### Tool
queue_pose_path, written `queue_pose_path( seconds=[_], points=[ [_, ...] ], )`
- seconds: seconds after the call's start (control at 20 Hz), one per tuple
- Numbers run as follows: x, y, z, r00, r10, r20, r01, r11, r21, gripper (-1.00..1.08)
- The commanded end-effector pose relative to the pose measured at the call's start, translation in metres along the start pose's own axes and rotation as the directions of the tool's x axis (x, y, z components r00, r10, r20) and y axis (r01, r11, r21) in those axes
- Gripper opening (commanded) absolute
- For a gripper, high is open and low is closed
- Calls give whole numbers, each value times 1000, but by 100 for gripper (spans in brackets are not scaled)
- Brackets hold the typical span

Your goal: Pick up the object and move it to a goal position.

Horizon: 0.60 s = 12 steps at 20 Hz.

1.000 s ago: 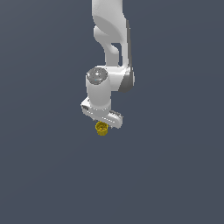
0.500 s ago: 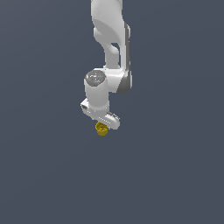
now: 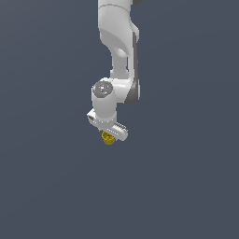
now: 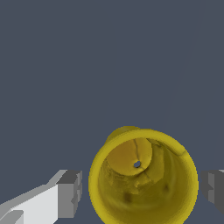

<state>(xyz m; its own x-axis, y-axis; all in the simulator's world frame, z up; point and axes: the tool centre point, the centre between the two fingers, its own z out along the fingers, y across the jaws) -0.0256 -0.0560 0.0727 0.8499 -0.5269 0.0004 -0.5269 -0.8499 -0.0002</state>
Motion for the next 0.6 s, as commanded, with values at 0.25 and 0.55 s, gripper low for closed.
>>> queue_pose_path(
  seconds=[0.25, 0.55],
  points=[
    [0, 0, 25, 1000, 3, 0, -3, 1000, 0, 100],
    [0, 0, 26, 1000, 3, 0, -3, 1000, 0, -100]
  ],
)
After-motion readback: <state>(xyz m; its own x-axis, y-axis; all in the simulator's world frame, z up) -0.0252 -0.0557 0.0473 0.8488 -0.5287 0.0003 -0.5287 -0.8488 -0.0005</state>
